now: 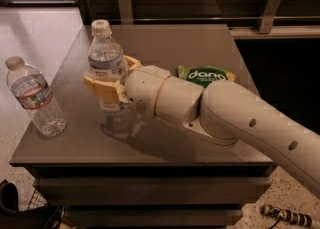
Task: Move blue plastic bottle near water bottle
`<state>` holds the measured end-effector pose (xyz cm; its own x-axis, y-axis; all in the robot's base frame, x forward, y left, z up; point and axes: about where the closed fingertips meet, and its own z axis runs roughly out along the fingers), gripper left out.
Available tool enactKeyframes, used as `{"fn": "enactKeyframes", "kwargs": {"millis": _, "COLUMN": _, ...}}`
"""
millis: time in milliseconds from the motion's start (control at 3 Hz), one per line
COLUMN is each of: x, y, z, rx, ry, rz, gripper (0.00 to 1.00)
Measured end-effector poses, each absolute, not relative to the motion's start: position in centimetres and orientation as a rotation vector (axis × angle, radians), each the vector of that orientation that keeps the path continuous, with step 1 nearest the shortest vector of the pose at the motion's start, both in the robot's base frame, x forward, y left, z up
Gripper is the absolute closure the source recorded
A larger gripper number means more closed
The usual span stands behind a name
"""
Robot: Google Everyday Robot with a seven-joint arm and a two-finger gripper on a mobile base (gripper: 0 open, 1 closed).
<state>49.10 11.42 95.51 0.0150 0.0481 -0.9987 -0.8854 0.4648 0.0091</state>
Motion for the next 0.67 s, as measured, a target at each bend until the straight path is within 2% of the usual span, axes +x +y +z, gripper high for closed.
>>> {"fn": "enactKeyframes", "kwargs": {"millis": 667, "x": 46.2, "y": 16.1, "z": 92.2, "rx": -0.949, "ry": 1.326, "rz": 0.906, "gripper": 1.00}}
